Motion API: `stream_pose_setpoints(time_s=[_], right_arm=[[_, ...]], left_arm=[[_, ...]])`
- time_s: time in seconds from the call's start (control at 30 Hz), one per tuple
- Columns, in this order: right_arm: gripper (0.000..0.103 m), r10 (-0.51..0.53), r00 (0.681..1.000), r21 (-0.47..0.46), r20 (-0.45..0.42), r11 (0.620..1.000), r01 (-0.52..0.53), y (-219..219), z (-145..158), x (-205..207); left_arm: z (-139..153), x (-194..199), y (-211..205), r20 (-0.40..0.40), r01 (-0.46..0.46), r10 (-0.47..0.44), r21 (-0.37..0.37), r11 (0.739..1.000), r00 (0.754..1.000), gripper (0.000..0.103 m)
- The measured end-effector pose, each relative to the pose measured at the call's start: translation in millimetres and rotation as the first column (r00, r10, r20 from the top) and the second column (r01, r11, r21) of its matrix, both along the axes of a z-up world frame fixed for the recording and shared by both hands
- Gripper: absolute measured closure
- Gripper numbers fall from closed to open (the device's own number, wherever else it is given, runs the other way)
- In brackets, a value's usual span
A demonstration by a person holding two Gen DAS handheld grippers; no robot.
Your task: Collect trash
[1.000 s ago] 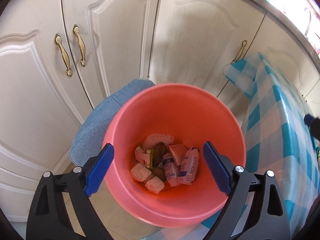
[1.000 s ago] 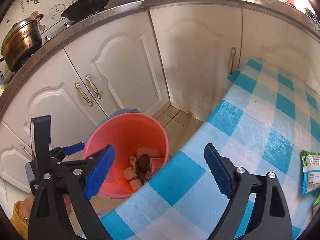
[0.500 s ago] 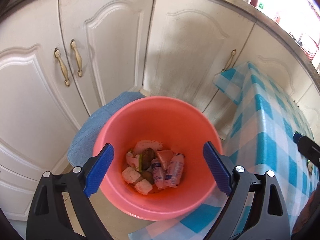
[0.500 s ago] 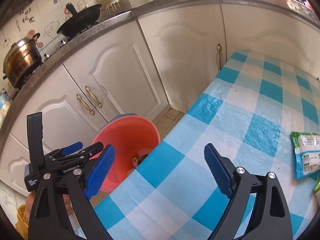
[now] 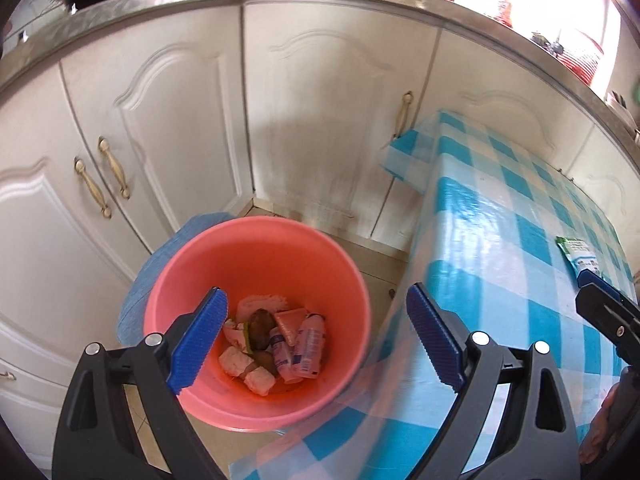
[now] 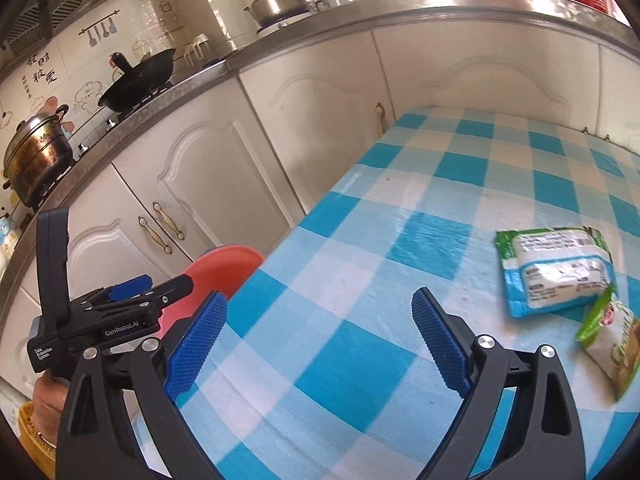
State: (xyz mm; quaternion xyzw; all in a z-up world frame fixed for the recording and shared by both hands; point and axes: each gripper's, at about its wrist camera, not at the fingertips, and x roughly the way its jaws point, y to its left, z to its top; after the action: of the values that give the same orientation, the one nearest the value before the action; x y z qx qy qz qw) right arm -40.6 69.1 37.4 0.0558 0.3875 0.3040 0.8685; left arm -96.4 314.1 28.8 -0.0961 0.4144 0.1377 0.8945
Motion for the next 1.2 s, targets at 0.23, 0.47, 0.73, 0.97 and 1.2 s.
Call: stream_pose_setpoints(time_s=[0.23,0.47,0.73,0.97,1.2], right_arm=[[0.010,-0.043,0.999,-0.013,0.000,0.999,0.043,-26.9,2.0,-5.6],[0.010,-0.072,0.997,0.034,0.008,0.997,0.071,-55.7,4.2,-7.6],[0.010,-0.107,0.993,0.072,0.044,0.992,0.104,-86.6,9.6,-11.0],[0.010,-0.137,0.990,0.079,0.042,0.988,0.134,-112.9,9.1,-13.2],[0.010,-0.190,0.982,0.121,0.000,0.975,0.188,-153.6,6.8,-7.6]], left_arm=[[8.6,4.7,-30.6,-0.003,0.037,-0.037,0.032,0.999,0.999,0.011],[14.4,4.3,-52.5,-0.014,0.059,-0.058,0.071,0.996,0.998,0.010],[19.5,4.1,-76.0,-0.024,0.084,-0.082,0.112,0.990,0.996,0.008],[21.1,8.5,-104.1,-0.037,0.131,-0.127,0.133,0.983,0.991,0.008],[20.9,11.7,-133.6,-0.048,0.192,-0.187,0.142,0.971,0.981,0.008]])
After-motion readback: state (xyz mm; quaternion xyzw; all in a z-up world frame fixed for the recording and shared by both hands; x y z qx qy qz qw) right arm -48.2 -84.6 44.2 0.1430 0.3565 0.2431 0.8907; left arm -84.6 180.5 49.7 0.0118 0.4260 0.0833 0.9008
